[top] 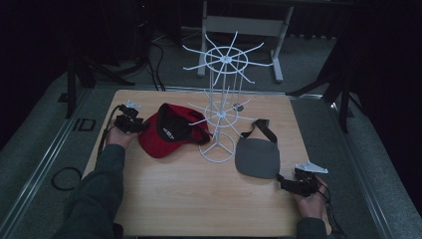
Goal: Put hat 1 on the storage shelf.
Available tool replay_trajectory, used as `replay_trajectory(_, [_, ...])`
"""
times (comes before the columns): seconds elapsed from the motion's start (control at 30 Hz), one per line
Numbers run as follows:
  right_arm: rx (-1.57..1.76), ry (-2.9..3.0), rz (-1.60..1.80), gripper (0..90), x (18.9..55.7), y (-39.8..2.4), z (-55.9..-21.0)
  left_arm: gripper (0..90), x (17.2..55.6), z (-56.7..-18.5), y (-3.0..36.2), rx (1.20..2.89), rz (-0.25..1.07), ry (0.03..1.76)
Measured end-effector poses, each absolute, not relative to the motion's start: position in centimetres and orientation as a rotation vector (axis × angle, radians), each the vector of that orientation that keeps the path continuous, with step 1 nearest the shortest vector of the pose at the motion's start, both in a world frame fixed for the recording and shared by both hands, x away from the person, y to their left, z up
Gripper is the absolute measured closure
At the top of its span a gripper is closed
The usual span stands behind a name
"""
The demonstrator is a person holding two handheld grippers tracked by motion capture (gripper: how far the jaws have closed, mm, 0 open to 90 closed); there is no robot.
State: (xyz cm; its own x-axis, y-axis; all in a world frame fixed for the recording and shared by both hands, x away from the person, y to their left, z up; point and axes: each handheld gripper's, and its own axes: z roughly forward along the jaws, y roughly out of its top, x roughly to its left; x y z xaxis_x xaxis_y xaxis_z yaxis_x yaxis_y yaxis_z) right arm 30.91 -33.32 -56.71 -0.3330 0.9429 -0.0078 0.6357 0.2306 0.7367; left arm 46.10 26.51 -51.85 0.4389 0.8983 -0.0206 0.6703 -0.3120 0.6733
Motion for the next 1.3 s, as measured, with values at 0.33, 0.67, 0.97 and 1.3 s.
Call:
replay_trajectory(0.33, [1.449, 2.051, 0.896, 21.0, 30.9, -33.3, -56.7, 66.4, 45.5, -52.4, 26.3, 2.163, 0.371, 1.355])
replay_trajectory(0.67, [1.452, 2.051, 0.894, 21.0, 30.8, -33.2, -56.7, 71.1, 40.5, -52.1, 25.9, 2.158, 0.341, 1.288])
replay_trajectory(0.97, [1.453, 2.05, 0.894, 21.0, 30.8, -33.2, -56.7, 67.9, 36.3, -52.5, 24.5, 2.131, 0.26, 1.243])
replay_trajectory(1.3, [1.452, 2.05, 0.894, 21.0, 30.8, -33.2, -56.7, 62.8, 34.6, -52.8, 21.4, 2.157, 0.13, 1.135])
